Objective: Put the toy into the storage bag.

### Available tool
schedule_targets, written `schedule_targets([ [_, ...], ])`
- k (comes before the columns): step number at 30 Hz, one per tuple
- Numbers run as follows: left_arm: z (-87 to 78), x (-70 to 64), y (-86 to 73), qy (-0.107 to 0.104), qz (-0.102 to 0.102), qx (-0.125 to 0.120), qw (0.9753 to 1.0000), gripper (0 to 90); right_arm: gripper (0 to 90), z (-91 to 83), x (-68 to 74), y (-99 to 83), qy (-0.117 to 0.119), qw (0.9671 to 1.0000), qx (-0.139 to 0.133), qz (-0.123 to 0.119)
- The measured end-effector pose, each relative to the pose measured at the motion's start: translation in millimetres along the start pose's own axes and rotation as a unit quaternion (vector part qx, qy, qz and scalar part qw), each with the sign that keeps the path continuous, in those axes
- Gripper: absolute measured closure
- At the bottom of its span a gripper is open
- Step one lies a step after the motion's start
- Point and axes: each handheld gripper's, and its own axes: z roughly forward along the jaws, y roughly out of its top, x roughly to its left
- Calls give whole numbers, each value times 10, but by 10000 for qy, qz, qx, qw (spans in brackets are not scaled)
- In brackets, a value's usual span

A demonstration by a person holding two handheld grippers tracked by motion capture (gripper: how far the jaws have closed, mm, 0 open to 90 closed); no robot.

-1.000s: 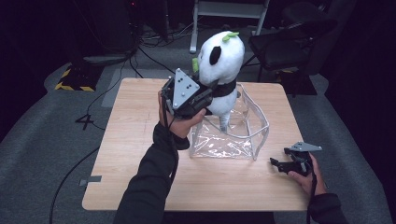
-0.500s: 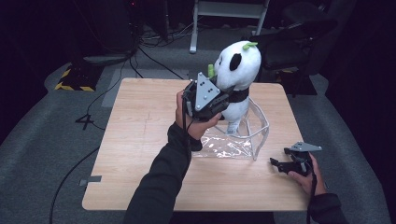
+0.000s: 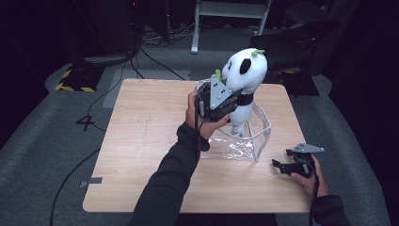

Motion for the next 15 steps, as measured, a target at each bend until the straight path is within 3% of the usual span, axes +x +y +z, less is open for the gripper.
schedule_targets([
  [10, 103, -26, -107, -97, -70, 148, 9998, 543, 156, 0, 0, 0, 2, 10000, 1, -1],
  [15, 135, -32, -154, -132, -4, 297, 9995, 542, 156, 0, 0, 0, 2, 10000, 1, -1],
])
